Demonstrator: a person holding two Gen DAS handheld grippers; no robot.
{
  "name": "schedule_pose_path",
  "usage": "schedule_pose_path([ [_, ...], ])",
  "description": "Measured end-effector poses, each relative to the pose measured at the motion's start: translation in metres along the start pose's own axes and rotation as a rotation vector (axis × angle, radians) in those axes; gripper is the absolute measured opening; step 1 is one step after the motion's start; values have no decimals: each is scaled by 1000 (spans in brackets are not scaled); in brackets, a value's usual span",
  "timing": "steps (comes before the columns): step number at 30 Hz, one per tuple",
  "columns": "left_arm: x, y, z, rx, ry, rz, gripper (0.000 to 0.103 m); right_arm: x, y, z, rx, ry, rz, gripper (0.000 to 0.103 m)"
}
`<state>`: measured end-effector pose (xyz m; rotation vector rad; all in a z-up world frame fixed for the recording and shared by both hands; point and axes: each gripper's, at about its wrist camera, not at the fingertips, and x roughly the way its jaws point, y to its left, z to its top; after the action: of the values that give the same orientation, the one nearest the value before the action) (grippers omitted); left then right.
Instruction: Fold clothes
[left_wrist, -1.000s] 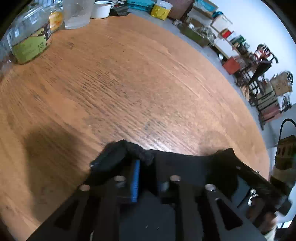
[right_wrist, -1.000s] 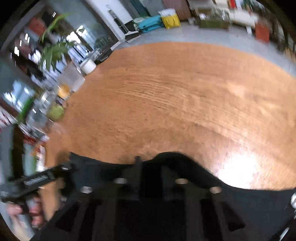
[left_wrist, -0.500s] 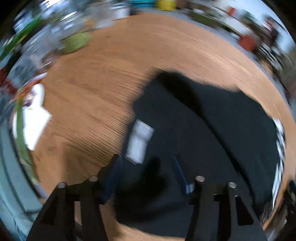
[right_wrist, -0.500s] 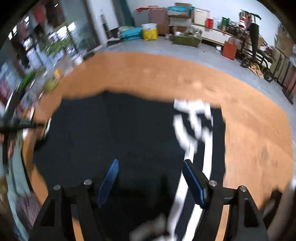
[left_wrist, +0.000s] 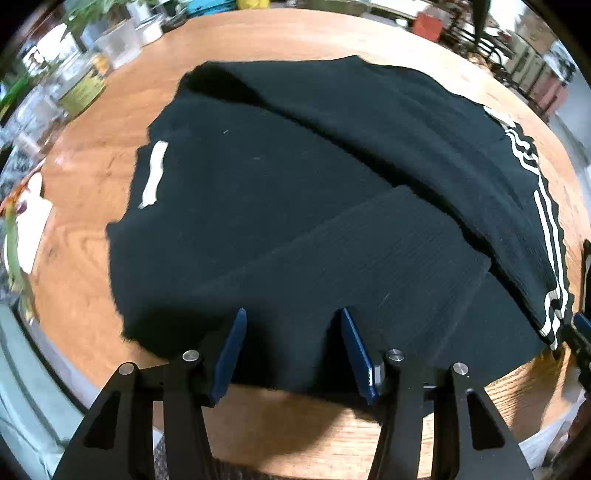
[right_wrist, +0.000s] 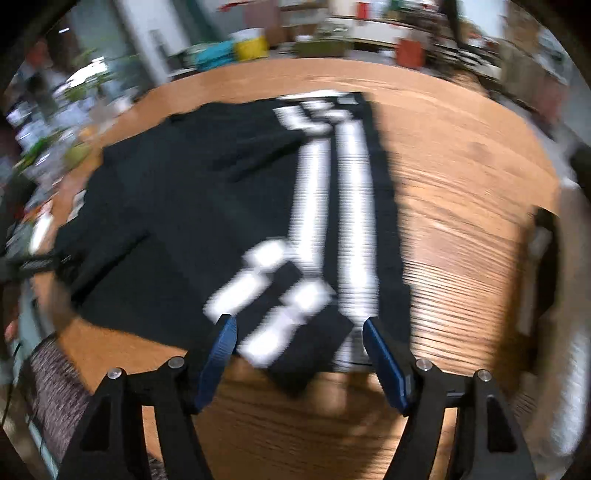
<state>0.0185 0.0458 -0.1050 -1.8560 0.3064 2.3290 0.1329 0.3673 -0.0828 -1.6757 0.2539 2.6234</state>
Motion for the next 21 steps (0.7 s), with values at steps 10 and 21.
schedule_pose_path([
  [10, -21, -57, -5, 31, -71, -99, 55, -3, -41, -7, 150, -1, -49, 60],
  [21, -23, -142, -3, 146, -60, -294, 55, 3, -48, -12, 186, -4, 2, 49],
])
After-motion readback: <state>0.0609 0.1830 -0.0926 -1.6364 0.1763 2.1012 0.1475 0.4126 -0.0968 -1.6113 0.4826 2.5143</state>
